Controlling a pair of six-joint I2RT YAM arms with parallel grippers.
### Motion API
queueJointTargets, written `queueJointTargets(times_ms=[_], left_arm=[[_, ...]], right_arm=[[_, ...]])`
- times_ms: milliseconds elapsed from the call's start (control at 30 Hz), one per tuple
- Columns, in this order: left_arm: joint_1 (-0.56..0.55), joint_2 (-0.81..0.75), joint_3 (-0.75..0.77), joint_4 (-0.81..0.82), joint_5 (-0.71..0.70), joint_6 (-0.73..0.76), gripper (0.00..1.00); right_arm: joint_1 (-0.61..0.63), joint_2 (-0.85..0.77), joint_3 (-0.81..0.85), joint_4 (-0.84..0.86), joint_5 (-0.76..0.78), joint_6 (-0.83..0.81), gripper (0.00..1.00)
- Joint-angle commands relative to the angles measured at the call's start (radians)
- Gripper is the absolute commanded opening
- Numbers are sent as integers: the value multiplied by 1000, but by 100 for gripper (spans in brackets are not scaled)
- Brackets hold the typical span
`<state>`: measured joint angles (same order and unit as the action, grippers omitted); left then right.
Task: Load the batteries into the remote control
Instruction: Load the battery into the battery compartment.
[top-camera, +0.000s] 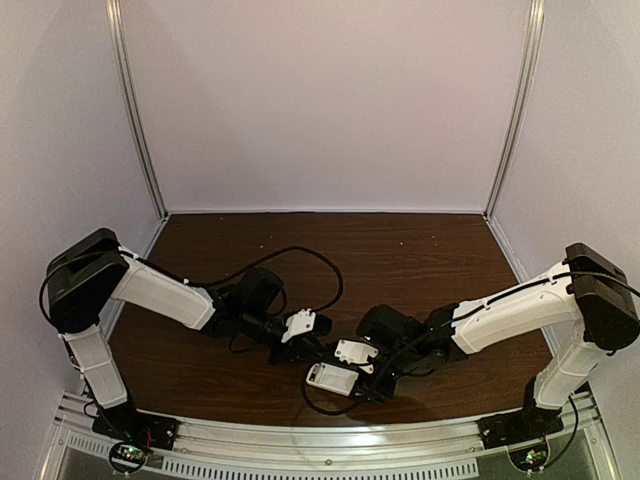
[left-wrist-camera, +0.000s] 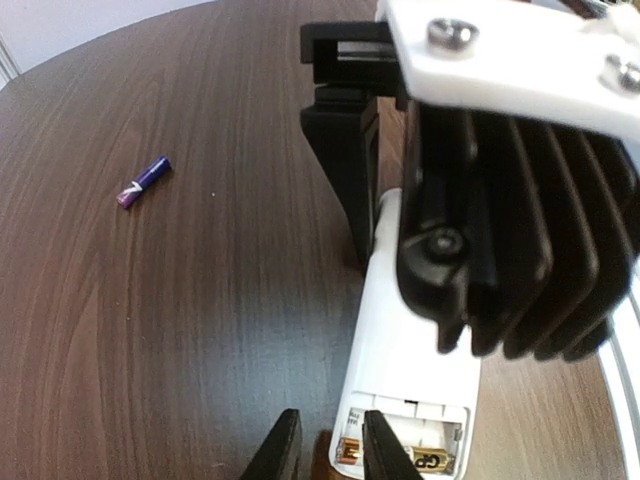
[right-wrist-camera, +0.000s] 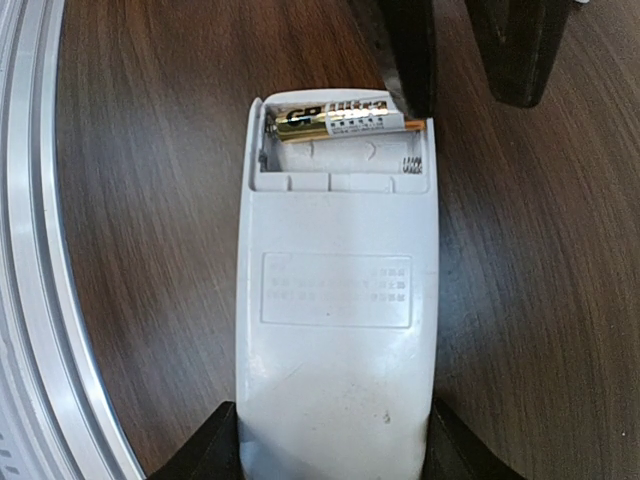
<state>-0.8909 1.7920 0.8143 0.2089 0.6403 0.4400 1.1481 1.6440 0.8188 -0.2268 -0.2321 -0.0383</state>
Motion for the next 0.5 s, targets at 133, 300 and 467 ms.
queueJointTargets(times_ms=[133, 300, 467], left_arm=[[7, 51, 25, 3, 1, 13, 22], [7, 70, 28, -5, 14, 12, 19], [6, 74, 27, -27, 26, 15, 16]], right_arm=[[3, 19, 12, -32, 19, 0, 0], [4, 20, 13, -32, 19, -1, 0], [3, 20, 13, -29, 18, 0, 0]])
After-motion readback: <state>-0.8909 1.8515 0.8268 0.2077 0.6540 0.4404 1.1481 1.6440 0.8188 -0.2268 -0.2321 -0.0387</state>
